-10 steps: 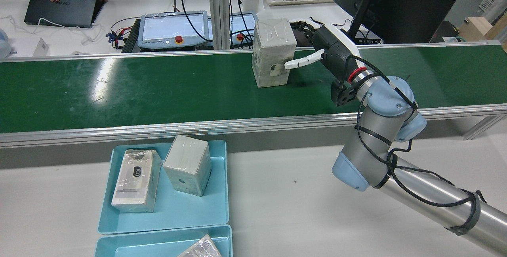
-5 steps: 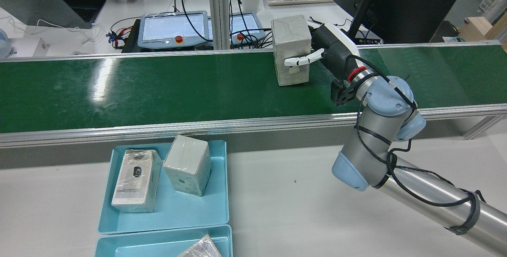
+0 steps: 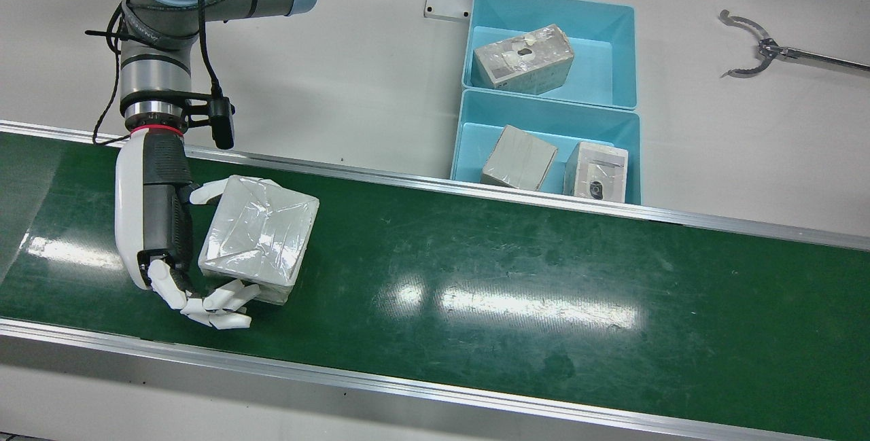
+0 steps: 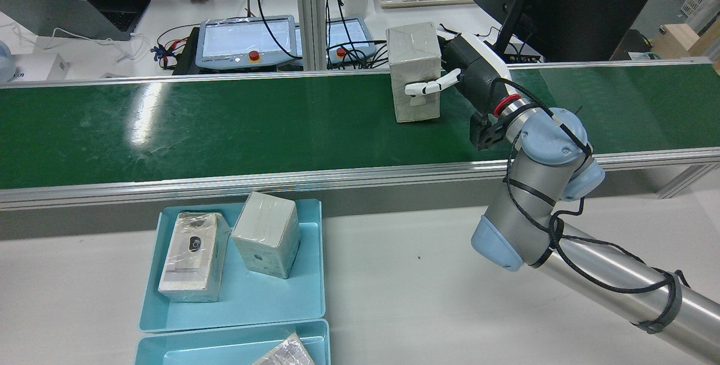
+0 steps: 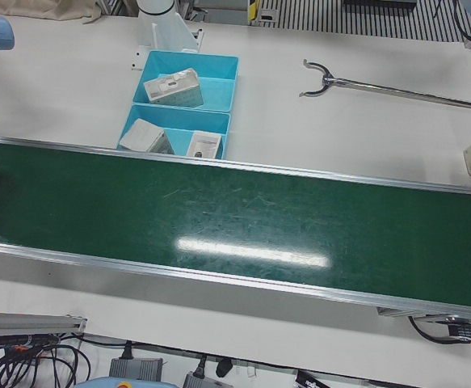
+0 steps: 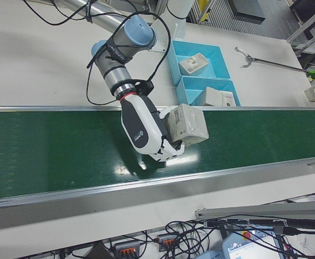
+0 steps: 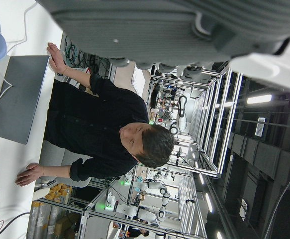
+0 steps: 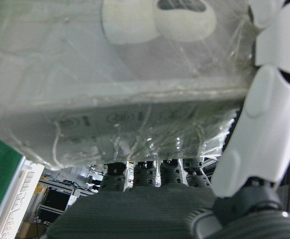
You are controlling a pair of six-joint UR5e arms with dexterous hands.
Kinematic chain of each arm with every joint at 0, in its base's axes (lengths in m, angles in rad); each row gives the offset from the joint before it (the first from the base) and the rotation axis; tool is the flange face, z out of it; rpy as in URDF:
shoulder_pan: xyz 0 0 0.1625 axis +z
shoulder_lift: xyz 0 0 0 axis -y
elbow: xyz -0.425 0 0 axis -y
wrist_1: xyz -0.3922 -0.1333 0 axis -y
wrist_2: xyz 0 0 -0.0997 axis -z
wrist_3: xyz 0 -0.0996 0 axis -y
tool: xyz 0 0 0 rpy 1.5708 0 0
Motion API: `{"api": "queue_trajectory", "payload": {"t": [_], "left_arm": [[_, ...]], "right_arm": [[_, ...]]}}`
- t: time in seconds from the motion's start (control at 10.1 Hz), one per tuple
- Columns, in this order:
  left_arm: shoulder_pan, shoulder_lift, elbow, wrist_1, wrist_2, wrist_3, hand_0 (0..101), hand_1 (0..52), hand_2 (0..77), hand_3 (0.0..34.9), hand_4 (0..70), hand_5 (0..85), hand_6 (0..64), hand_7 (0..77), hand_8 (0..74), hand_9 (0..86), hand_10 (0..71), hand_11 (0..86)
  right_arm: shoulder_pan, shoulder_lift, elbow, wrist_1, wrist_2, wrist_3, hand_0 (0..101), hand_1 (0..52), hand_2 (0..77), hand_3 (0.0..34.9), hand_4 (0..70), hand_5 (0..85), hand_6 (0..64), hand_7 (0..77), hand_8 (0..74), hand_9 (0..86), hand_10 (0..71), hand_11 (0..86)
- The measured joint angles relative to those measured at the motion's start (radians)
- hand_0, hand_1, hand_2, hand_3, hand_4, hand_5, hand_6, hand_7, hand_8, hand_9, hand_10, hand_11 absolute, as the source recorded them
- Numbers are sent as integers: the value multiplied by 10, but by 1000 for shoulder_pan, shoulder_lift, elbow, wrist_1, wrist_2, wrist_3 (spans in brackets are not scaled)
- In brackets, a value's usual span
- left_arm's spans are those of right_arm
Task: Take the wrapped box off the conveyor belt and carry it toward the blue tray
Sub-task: 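Close the right hand fingers around the wrapped white box on the belt, then lift the wrapped box off the belt with the right hand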
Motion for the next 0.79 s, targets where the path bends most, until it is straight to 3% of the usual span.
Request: {"api": "queue_trajectory", "payload": {"t": [0.1, 0.4, 0.6, 0.79], "left_arm": [[0, 0, 0, 0, 0, 0, 0, 0, 11, 0, 0, 11, 0, 5, 5, 0, 5, 5], [0, 0, 0, 0, 0, 0, 0, 0, 5, 0, 0, 5, 0, 0, 5, 5, 5, 5], [0, 0, 0, 0, 0, 0, 0, 0, 5, 0, 0, 11, 0, 0, 5, 0, 5, 5], [0, 0, 0, 0, 0, 0, 0, 0, 11, 0, 0, 11, 0, 5, 5, 5, 0, 5]], "right_arm": [[0, 0, 31, 0, 3, -8, 467, 5, 278, 0, 131, 720, 404, 387, 513, 431, 316, 458], [-23, 0, 119, 0, 6, -63, 463, 5, 284, 0, 93, 698, 420, 387, 513, 502, 311, 458], [-72, 2, 202, 0, 15, -137, 463, 5, 284, 0, 93, 698, 420, 387, 513, 502, 311, 458], [-132, 8, 241, 2, 43, -173, 465, 5, 295, 0, 93, 698, 425, 387, 507, 518, 311, 453]]}}
